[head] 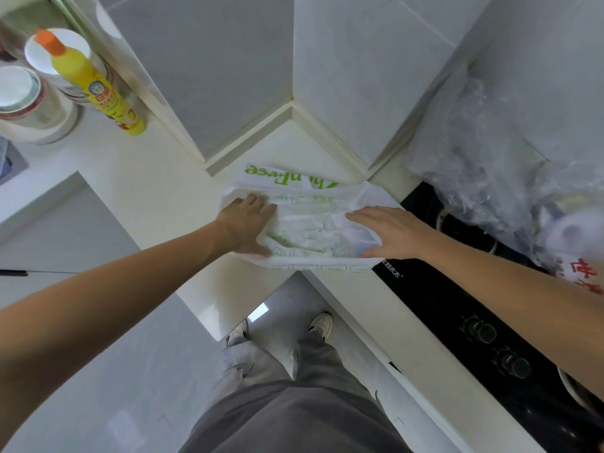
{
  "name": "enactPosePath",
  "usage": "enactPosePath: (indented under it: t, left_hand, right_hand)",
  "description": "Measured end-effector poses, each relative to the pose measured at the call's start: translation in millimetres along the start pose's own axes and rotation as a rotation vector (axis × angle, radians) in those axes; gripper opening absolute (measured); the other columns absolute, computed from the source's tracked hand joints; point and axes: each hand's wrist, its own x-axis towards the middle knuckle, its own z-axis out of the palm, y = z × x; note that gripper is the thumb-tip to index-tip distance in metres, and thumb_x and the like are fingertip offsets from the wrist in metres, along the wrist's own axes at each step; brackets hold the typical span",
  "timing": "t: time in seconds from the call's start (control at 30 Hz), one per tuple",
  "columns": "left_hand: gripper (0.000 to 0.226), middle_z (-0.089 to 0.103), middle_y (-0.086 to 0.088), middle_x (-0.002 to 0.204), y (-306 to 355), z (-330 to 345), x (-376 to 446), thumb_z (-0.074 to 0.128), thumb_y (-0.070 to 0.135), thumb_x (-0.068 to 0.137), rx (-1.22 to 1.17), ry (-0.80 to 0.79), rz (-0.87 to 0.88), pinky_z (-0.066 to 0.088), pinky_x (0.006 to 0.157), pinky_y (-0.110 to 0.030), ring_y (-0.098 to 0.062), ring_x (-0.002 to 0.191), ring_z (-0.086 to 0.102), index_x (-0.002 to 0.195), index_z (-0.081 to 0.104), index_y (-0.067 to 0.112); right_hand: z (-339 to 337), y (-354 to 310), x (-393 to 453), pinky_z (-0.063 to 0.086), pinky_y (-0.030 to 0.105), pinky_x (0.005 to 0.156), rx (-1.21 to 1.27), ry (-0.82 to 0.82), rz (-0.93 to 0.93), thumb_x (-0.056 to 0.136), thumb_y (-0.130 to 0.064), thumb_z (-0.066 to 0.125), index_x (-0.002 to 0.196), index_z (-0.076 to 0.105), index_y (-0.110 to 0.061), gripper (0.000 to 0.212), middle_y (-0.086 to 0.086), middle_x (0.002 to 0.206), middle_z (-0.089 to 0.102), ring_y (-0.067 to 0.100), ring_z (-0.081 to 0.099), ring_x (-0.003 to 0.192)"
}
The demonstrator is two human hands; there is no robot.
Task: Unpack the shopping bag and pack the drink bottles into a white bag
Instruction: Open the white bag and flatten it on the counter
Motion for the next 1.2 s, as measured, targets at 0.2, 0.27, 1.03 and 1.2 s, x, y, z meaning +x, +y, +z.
enactPosePath:
  t: [0.2,0.27,1.03,1.2]
  left_hand:
    - [0.04,0.06,-0.014,0.126,-2.6,-3.5,-35.5,0.079,0.025,0.079,0.146,0.69,0.278,0.042,0.089,-0.045,-0.035,0.115,0.056,0.114,0.067,0.01]
    - [0.062,0.051,-0.016,0.147,-10.6,-2.9,-40.8,0.082,0.036,0.076,0.134,0.717,0.215,0.036,0.108,-0.053,-0.038,0.136,0.046,0.131,0.063,0.014]
    - [0.111,0.022,-0.021,0.156,-10.4,26.9,5.3,0.06,0.091,0.063,0.172,0.272,0.068,0.02,0.115,-0.072,-0.041,0.147,0.025,0.157,0.017,0.051]
    - [0.088,0.022,-0.021,0.157,-14.7,34.6,8.1,0.071,0.072,0.073,0.237,0.228,0.188,0.029,0.107,-0.077,-0.044,0.145,0.031,0.15,0.036,0.05]
  right_hand:
    - [14.7,-18.3,-16.2,0.045,0.044,0.083,-0.35,0.571,-0.244,0.082,-0.011,0.078,0.121,0.068,-0.013,0.041,0.005,0.125,0.065,0.029,0.059,0.108]
    - [18.7,-17.7,-17.1,0.042,0.046,0.095,-0.359,0.609,-0.221,0.081,-0.009,0.078,0.124,0.067,-0.012,0.045,0.005,0.137,0.062,0.028,0.053,0.123]
    - [20.1,5.3,-7.9,0.048,0.051,0.102,-0.127,0.062,0.144,0.079,-0.067,0.073,0.16,0.028,-0.043,0.096,0.007,0.165,0.022,0.038,0.044,0.132]
    - [16.8,0.3,-6.0,0.042,0.052,0.11,-0.213,-0.008,0.14,0.083,-0.066,0.072,0.155,0.04,-0.042,0.083,0.007,0.172,0.01,0.041,0.041,0.133]
